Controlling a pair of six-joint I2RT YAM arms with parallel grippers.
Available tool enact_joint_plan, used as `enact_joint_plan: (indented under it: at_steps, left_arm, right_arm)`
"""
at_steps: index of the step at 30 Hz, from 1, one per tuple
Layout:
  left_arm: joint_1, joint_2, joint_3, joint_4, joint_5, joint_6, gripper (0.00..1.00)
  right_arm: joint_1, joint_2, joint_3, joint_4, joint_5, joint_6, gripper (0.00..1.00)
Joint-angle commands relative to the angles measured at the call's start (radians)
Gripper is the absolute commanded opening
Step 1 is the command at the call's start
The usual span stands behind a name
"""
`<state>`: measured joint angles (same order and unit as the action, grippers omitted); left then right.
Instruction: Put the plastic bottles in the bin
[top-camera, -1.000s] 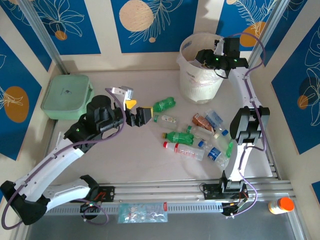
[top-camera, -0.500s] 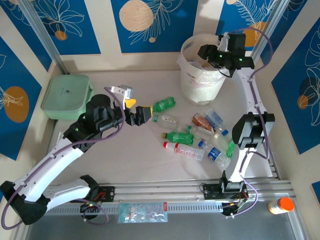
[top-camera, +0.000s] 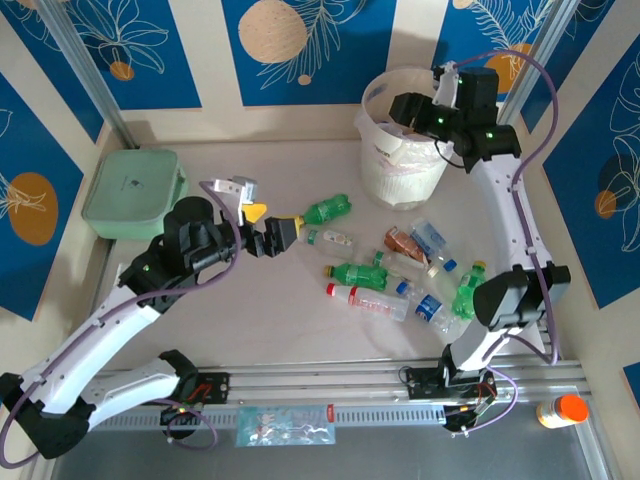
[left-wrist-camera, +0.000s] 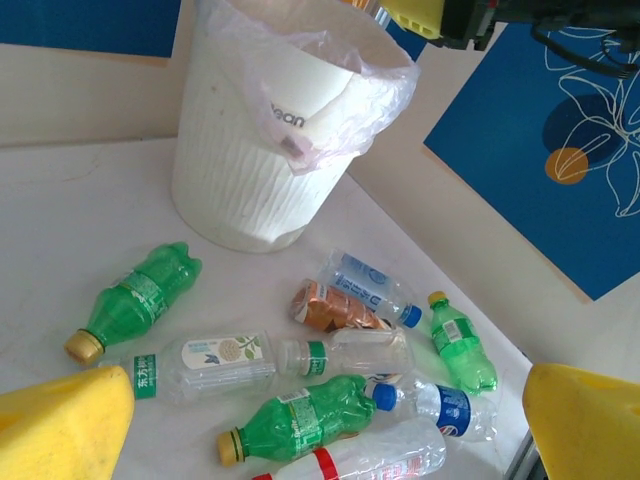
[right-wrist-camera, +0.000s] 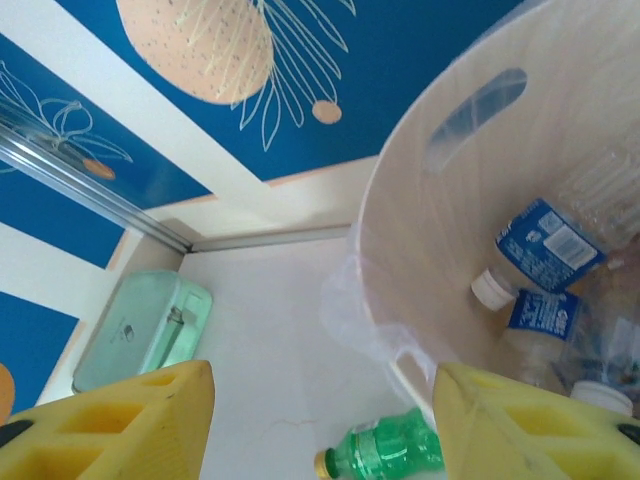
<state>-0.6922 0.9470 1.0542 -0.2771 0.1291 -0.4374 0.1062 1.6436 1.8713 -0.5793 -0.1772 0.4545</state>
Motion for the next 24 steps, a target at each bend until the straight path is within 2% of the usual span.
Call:
enact_joint_plan:
  at_steps: [1, 8, 13, 16, 19, 24]
  left_arm:
    - [-0.001, -0.026, -0.021, 0.016, -0.003, -0.033, 0.99]
    - [-0.001, -0.053, -0.070, 0.003, -0.019, -0.085, 0.99]
    - [0.001, -0.047, -0.085, -0.085, -0.074, -0.114, 0.99]
    - [0.003, -0.038, -0.082, -0.175, -0.140, -0.122, 0.99]
    - [0.011, -0.043, -0.081, -0.251, -0.203, -0.134, 0.99]
    - [0.027, -0.077, -0.106, -0.277, -0.253, -0.141, 0.99]
  right_arm:
    - [0.052, -0.098, -0.069, -0.016, 0.056, -0.054, 0.60]
    - [0.247, -0.305, -0.307, -0.037, 0.200, -0.111, 0.60]
    - [0.370, -0.418, -0.469, -0.078, 0.267, -0.134, 0.60]
    - [0.448, -0.443, -0.526, -0.149, 0.346, -0.169, 0.60]
    - [0.499, -0.469, -0.597, -0.208, 0.371, -0.149, 0.61]
    - [0.598, -0.480, -0.675, -0.317, 0.420, -0.092, 0.64]
